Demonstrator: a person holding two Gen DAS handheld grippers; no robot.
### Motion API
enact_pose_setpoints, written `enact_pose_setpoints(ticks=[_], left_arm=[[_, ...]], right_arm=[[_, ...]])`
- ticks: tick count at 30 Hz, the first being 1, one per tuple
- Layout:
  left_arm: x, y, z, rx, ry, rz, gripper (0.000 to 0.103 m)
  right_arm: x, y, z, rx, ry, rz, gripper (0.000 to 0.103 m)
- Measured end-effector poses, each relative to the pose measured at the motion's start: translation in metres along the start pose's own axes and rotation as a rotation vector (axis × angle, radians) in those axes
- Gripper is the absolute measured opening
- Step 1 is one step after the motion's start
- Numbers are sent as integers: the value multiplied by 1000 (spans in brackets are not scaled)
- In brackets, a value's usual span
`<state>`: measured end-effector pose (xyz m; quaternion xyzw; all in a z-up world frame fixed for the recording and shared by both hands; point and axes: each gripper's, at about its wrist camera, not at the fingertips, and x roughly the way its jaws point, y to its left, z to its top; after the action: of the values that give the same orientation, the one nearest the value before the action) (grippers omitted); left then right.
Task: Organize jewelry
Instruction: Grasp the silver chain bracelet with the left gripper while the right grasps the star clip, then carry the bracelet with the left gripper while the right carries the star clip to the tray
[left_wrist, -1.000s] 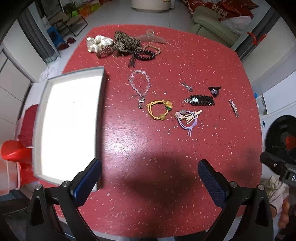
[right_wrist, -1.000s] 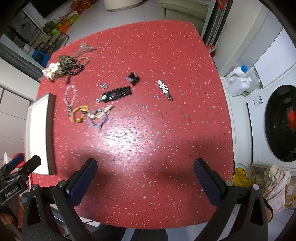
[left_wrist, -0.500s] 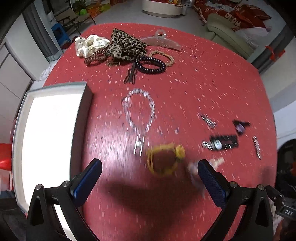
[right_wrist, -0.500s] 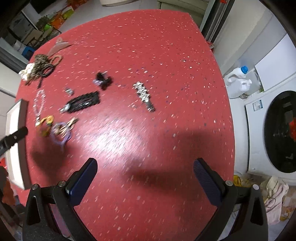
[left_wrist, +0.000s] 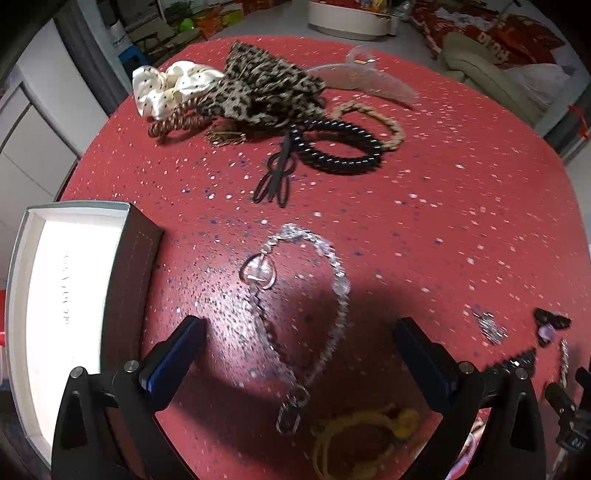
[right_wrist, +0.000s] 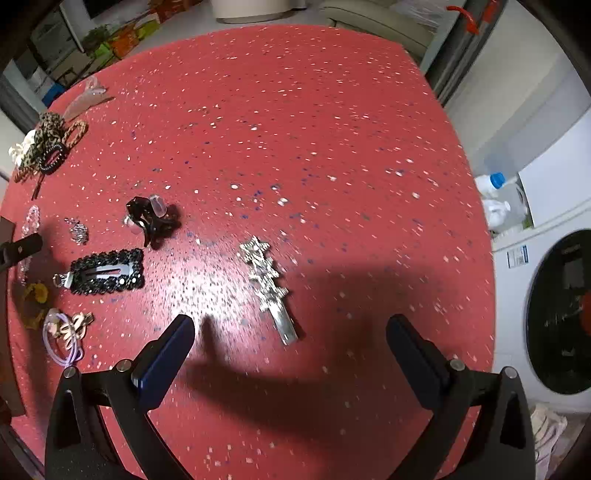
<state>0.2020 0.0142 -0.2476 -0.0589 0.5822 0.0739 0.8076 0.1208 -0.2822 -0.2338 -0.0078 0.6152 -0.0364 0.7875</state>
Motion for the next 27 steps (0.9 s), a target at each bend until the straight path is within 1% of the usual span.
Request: enact_pose_setpoints(ticks=[4, 9, 11, 13, 14, 15, 16, 17, 18, 19, 20, 21, 22, 24, 27], left_arm=[[3, -2, 7, 17, -7, -5, 103], [2, -5, 4, 34, -11, -15, 102], [-1, -9, 2, 53, -17, -23, 96], [-7, -11, -3, 81, -27, -33, 81], [-9, -13, -4, 91, -32, -37, 76], [-11, -15, -4, 106, -43, -44, 62], [-14, -19, -4, 120, -51, -49, 38], [-16, -24, -4, 136, -54, -53, 28], [-17, -27, -4, 148, -49, -63, 10], [-18, -28, -4, 152, -42, -79, 10], [-19, -29, -3, 151, -37, -97, 10], [-21, -30, -3, 152, -41, -109, 6], [-25, -31, -4, 157, -51, -120, 6], [-33, -32, -9, 166, -61, -147, 6], [-44, -35, -14, 179, -78, -173, 6]], right_arm=[[8, 6, 7, -9, -5, 10, 103], [13, 9, 17, 6, -16, 29, 103], [16, 9, 20, 9, -18, 31, 102], [15, 9, 21, 3, -26, 33, 98], [12, 9, 21, -4, -31, 35, 96], [10, 9, 19, -10, -35, 36, 93], [9, 10, 20, -18, -40, 39, 88], [7, 13, 20, -24, -45, 39, 85], [5, 15, 21, -30, -52, 43, 77], [2, 18, 19, -33, -56, 42, 67], [1, 20, 19, -32, -60, 43, 61], [-1, 22, 18, -28, -63, 44, 49], [-2, 25, 17, -22, -66, 46, 32], [-3, 23, 17, -10, -62, 61, 13], [-6, 19, 15, 14, -55, 83, 12]])
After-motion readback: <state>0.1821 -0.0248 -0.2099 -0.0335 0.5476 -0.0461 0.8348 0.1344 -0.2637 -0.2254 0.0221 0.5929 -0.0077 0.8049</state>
